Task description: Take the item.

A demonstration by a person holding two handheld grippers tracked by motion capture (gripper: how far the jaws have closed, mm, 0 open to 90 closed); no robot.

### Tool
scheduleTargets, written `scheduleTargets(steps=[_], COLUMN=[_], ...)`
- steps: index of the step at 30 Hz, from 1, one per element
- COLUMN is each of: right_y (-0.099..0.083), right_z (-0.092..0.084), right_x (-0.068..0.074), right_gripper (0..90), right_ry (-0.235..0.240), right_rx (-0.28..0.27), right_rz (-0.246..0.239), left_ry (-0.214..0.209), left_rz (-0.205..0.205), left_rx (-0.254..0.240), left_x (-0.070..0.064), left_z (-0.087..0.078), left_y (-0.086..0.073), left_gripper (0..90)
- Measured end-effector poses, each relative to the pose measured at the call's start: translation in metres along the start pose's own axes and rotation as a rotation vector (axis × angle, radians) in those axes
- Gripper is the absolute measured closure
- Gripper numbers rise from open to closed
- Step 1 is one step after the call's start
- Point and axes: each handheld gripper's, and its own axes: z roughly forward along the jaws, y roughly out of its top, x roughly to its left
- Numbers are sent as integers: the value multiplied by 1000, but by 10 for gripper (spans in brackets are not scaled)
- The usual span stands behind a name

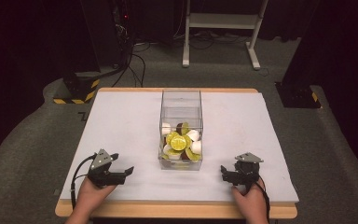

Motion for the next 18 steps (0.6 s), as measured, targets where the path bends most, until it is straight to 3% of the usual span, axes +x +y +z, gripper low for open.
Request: scheduleTargets(steps=[10,18], right_y=[0,0], right_z=[0,0], right_x=[0,0], right_gripper=[103,103], right_ry=[0,1], right_rx=[0,0], right_rz=[-1,-1], left_ry=[-56,-89], left_rz=[-20,3], left_rx=[-34,-30], left_x=[-15,-28], left_z=[-1,0], left_y=[8,12], left_gripper=[156,158])
